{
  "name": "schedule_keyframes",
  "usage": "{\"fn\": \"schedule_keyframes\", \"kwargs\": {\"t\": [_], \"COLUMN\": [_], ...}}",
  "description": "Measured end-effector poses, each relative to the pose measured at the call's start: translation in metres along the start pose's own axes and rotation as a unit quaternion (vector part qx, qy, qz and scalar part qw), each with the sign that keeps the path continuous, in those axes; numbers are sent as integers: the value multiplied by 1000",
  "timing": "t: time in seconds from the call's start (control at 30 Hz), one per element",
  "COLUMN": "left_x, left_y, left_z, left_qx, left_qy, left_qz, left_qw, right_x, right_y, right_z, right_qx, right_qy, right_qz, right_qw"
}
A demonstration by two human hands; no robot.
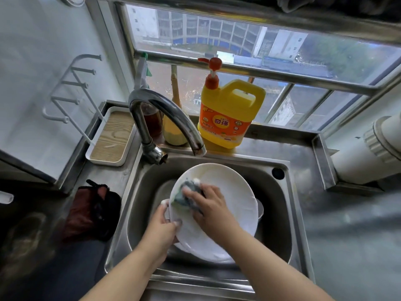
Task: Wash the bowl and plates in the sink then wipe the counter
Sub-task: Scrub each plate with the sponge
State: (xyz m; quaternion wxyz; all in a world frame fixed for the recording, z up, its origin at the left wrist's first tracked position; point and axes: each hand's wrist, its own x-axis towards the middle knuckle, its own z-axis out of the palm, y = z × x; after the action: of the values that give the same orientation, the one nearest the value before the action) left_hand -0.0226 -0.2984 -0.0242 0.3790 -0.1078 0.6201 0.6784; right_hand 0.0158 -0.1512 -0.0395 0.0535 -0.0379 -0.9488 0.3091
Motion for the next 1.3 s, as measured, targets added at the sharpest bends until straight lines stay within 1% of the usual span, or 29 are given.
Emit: {"fn": "schedule_keyframes", "kwargs": {"t": [0.07,0.13,0.2,0.23,0.33,0.4,0.43,0.5,0.57,0.6,0.67,0.73,0.8,0.87,0.93,0.97,1.0,1.03,1.07,1.1,1.17,1.2,1.23,1.27,1.3], "left_x": [0,1,2,3,0,-2,-3,-3,2,4,9,11,11,9,6,5,3,1,1,2,4,6,6,5,4], "left_y": [-2,2,5,5,-3,-12,-14,-11,-4,0,8,12,12,8,5,5,4,5,6,8,10,10,10,8,7], "left_z": [1,-2,-5,-6,-1,5,8,14,15,14,7,-5,-14,-15,-5,0,6,9,10,9,1,-5,-9,-12,-13], "left_qx": [10,15,14,13,19,33,38,43,40,28,1,-4,-1,4,10,13,14,11,6,-4,-27,-27,-23,-14,-3], "left_qy": [5,12,13,12,7,5,2,1,5,7,22,43,47,32,18,11,3,-3,-5,0,23,33,36,33,25], "left_qz": [-4,1,10,13,0,-1,4,13,21,28,44,51,43,28,34,41,45,50,54,54,50,52,56,56,53], "left_qw": [1000,1000,1000,1000,1000,999,999,999,999,999,999,998,998,999,999,999,999,999,999,999,998,998,998,998,998], "right_x": [24,39,30,18,-13,-14,-8,8,17,13,-12,-46,-65,-54,-22,-4,11,19,18,7,-33,-50,-62,-68,-68], "right_y": [8,22,37,40,36,26,22,12,-4,-9,-9,10,41,61,57,48,34,19,7,-2,-4,4,18,34,48], "right_z": [-9,-27,-42,-47,-48,-44,-40,-31,-18,-12,-9,-18,-36,-52,-60,-59,-53,-44,-31,-20,-11,-18,-28,-39,-49], "right_qx": [-20,-81,-140,-157,-165,-144,-130,-86,-39,-21,-23,-59,-89,-117,-141,-124,-94,-58,-31,-17,-38,-60,-74,-81,-85], "right_qy": [35,62,35,34,69,70,75,85,71,41,-32,-61,-46,8,70,84,80,71,57,23,-37,-50,-43,-27,-8], "right_qz": [22,70,135,160,223,257,259,244,174,132,57,14,31,90,157,173,174,157,116,70,-1,-16,-24,-13,21], "right_qw": [999,992,980,974,958,953,954,962,981,990,998,996,994,989,975,973,977,983,991,997,999,997,996,996,996]}}
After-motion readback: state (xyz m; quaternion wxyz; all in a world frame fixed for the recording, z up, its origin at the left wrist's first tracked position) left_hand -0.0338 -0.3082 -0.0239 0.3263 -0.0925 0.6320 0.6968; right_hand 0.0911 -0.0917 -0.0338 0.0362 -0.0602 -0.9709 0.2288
